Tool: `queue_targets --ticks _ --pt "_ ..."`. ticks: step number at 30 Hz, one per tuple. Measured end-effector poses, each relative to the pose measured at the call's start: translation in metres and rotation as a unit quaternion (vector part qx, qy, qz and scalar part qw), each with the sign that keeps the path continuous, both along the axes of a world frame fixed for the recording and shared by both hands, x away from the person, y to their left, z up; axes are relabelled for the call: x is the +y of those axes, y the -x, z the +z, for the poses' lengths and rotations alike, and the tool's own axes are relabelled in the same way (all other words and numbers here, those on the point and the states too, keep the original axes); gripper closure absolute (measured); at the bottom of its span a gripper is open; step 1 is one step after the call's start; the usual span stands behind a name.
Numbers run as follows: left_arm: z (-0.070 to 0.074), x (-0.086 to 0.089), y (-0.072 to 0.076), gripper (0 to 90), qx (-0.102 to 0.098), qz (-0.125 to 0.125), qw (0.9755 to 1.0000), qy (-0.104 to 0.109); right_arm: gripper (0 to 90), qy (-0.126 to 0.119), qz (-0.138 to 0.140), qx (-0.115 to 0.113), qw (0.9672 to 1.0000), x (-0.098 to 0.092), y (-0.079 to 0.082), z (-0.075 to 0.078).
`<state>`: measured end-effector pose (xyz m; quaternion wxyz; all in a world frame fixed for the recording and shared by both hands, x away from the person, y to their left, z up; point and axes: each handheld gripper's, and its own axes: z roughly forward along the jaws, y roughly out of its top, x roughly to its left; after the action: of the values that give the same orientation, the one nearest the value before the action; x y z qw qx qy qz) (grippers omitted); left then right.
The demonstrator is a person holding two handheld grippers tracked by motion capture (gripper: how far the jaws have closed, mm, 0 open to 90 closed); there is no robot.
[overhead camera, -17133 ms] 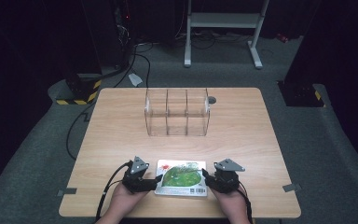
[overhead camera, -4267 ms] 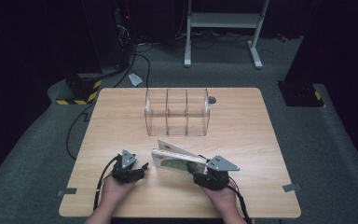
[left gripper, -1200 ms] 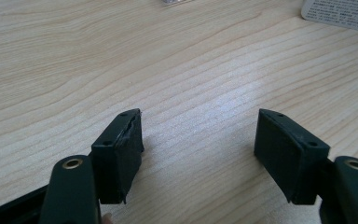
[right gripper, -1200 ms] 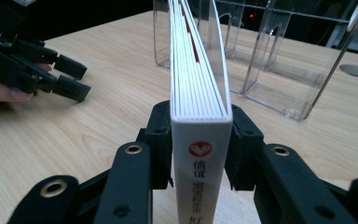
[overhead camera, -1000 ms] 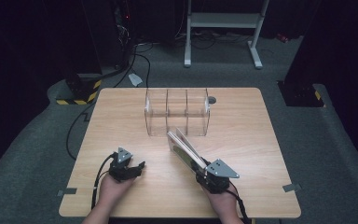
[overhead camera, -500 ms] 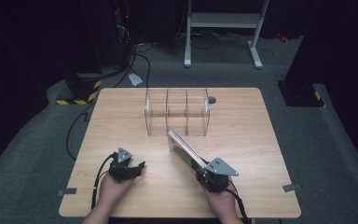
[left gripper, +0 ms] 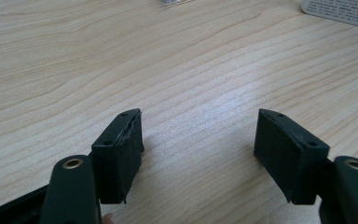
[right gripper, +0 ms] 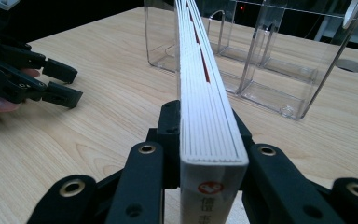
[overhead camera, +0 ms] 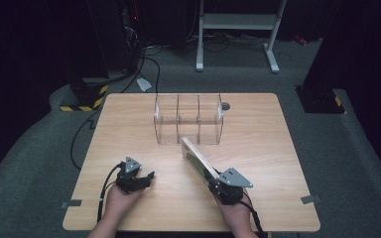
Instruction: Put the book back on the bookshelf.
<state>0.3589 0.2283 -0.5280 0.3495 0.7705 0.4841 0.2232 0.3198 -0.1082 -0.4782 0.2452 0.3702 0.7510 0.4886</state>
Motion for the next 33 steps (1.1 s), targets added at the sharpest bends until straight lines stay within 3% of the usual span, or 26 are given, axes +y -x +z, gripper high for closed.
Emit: queue_targets --ticks 33 --pt "-0.0001 -0.0003 -0.0002 32.6 0.0 0.001 1.0 0.001 75.1 -0.006 -0.008 -0.003 0.9999 -0.0053 0.0019 0.0047"
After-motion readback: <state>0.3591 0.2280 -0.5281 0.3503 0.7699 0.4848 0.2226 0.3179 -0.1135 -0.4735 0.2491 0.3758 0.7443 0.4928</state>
